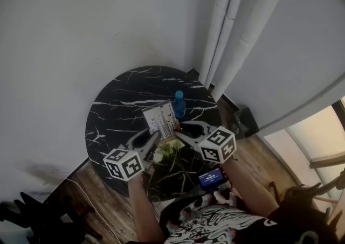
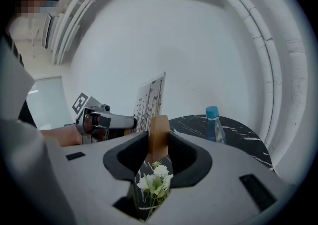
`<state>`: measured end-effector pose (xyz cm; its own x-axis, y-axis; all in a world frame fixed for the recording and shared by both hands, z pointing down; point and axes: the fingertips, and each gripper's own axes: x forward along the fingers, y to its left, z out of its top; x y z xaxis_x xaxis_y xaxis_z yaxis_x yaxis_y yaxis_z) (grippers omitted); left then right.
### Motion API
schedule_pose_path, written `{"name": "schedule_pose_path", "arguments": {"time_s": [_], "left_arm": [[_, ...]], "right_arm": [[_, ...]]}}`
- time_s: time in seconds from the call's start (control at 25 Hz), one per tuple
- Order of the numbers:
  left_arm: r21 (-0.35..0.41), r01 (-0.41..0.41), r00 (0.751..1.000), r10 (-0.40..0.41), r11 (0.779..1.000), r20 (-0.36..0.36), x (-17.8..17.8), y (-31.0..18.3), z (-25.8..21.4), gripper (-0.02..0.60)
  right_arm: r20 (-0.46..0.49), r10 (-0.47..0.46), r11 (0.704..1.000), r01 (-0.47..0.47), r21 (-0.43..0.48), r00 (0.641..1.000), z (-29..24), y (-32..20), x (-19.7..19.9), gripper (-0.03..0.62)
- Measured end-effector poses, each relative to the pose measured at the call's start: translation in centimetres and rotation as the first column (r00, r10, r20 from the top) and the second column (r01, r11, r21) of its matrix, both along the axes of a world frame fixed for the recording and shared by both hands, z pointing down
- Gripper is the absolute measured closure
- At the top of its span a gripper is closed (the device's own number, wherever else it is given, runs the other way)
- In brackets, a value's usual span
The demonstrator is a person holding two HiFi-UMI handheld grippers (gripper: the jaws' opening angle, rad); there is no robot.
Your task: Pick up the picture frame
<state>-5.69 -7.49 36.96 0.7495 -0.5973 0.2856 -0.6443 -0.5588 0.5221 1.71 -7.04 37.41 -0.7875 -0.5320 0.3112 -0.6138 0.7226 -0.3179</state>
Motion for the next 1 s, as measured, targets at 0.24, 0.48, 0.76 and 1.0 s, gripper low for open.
{"name": "schedule_pose_path", "arguments": {"time_s": [0.24, 0.48, 0.76, 1.0], "left_arm": [[0.003, -0.008, 1.0, 0.008, 1.0, 0.004, 0.4, 0.3, -0.1, 0.426], [-0.007, -0.013, 1.0, 0.013, 1.0, 0.003, 0.7, 0.6, 0.4, 0.426], [-0.02, -0.02, 1.0, 0.02, 1.0, 0.001, 0.9, 0.7, 1.0, 0.426], [-0.031, -0.016, 1.0, 0.016, 0.999, 0.005, 0.9, 0.7, 1.7, 0.426]], "right_arm": [[-0.003, 0.004, 1.0, -0.004, 0.003, 1.0, 0.0, 0.3, 0.3, 0.467], [-0.015, 0.011, 1.0, -0.012, -0.001, 1.0, 0.4, 0.6, 0.6, 0.467], [-0.02, 0.013, 1.0, -0.013, -0.007, 1.0, 0.9, 0.7, 0.9, 0.468], [-0.024, 0.007, 1.0, -0.007, -0.014, 1.0, 1.6, 0.7, 0.9, 0.468]]}}
